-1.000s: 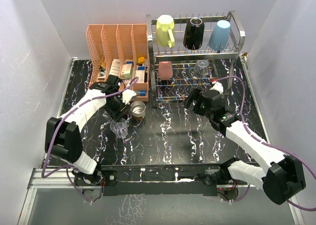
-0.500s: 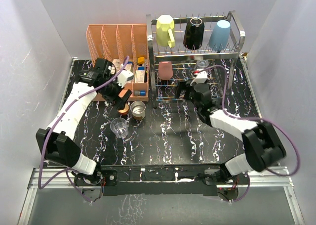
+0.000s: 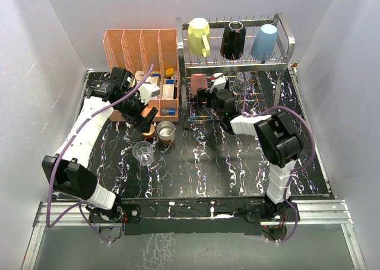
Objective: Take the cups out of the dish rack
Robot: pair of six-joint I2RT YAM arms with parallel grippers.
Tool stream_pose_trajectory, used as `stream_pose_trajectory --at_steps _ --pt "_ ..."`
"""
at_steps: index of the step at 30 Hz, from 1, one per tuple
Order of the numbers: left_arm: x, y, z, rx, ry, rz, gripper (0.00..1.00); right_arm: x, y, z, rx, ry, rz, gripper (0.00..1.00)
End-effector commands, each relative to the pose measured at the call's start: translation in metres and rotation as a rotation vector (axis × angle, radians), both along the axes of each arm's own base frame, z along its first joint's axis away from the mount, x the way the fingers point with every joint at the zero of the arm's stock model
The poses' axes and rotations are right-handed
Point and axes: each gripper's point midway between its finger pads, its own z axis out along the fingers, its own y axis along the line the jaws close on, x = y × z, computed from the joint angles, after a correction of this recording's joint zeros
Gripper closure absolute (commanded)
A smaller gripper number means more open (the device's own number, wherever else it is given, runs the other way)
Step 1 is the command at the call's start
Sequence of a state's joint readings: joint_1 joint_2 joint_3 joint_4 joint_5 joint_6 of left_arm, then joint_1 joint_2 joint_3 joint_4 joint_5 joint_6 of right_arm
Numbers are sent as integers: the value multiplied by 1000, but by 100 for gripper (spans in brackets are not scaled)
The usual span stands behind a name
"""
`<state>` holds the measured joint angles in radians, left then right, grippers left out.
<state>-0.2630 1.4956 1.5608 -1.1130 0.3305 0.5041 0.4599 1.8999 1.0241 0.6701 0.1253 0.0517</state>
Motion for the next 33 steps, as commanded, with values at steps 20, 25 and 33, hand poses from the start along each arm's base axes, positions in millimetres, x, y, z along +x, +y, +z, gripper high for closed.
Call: stream_pose_trajectory --at_steps 20,25,33 --pt "-31 -11 11 -83 74 -114 3 90 36 7 11 -142 -20 2" --pt "-33 -12 13 -91 68 -135 3 95 40 5 14 -144 -13 7" --pt "-40 -10 14 -89 50 -167 4 81 35 17 25 -172 0 30"
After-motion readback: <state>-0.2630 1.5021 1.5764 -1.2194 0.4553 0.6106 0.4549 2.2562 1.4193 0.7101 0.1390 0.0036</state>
